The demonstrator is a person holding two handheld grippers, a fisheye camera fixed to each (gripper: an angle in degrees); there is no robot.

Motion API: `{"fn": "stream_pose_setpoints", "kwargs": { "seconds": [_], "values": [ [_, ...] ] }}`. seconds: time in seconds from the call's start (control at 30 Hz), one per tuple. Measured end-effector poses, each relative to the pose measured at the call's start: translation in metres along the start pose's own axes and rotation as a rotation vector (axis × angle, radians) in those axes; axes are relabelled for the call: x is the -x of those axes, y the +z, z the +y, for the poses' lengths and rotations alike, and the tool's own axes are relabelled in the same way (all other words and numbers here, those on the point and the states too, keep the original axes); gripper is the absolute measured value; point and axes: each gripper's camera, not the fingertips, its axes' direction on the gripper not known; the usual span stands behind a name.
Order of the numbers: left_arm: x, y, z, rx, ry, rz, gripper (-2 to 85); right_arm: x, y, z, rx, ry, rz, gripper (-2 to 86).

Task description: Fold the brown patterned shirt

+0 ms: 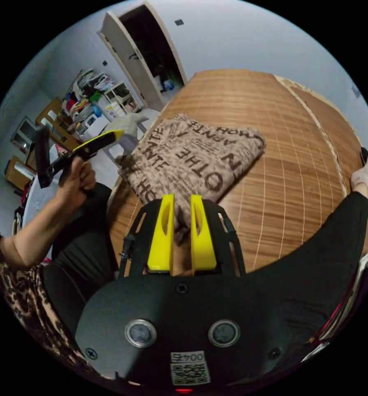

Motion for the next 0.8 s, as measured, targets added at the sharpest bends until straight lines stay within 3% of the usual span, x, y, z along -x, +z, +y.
{"fn": "stream_pose_setpoints", "kwargs": {
  "seconds": [0.13, 0.27, 0.43, 0.5, 0.63, 0.8],
  "values": [
    [-0.048, 0.064, -0.023, 0.053, 0.223, -0.11, 0.6, 0.006, 0.021, -0.008, -0.011, -0.1, 0.038, 7.1],
    [-0.034, 0.115, -0.037, 0.228, 0.203, -0.242, 0.5, 0.001, 0.049, -0.001, 0.058, -0.213, 0.133, 7.3],
    [-0.004, 0.128, -0.023, 0.183, 0.144, -0.114, 0.5, -0.025, 0.053, 0.005, 0.032, -0.252, 0.119, 7.4],
    [-0.006, 0.134, -0.026, 0.197, 0.15, -0.125, 0.5, -0.044, 0.044, 0.001, 0.036, -0.205, 0.042, 8.0],
    [-0.006, 0.14, -0.031, 0.192, 0.155, -0.13, 0.5, -0.129, 0.007, 0.009, 0.045, 0.174, -0.285, 11.8],
    [0.004, 0.147, -0.04, 0.196, 0.121, -0.072, 0.6, -0.188, 0.025, 0.028, 0.198, 0.419, -0.516, 15.3]
  ]
}}
